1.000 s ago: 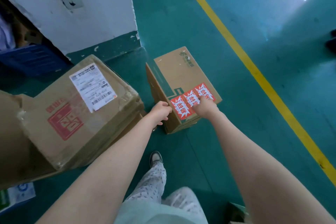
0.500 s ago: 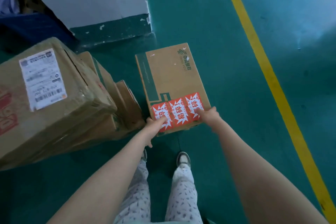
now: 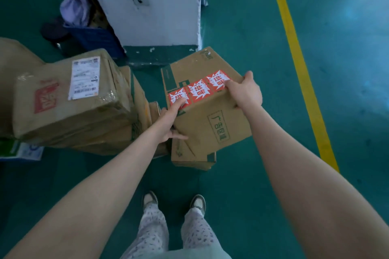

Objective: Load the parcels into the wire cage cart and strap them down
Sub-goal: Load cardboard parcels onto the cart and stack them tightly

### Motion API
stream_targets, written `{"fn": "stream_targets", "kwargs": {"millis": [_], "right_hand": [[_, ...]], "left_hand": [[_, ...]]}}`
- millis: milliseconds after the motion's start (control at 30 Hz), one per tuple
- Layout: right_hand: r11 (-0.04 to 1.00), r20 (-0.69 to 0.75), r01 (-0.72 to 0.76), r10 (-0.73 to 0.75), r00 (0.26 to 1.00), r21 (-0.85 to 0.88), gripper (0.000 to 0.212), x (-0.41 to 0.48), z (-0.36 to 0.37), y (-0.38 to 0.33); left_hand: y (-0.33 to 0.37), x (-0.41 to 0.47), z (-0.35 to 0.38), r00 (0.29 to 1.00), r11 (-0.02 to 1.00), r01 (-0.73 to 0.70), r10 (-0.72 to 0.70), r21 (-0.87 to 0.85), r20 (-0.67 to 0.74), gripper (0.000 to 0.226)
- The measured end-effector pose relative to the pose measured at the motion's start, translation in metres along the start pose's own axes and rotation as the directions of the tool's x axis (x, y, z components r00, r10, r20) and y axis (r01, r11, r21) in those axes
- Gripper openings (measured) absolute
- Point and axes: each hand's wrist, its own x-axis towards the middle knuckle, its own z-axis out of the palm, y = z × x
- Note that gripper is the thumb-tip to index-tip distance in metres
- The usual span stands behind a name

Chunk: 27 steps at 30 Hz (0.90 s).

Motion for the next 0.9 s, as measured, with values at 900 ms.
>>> {"fn": "stream_targets", "kwargs": {"millis": [900], "right_hand": [[0.688, 0.052, 0.58, -0.663, 0.747, 0.436, 0.029, -0.183, 0.059, -0.298]], "left_hand": [[0.114, -0.236, -0.251, 0.606, 0.72, -0.681, 0.452, -0.134, -0.655, 0.065]]}}
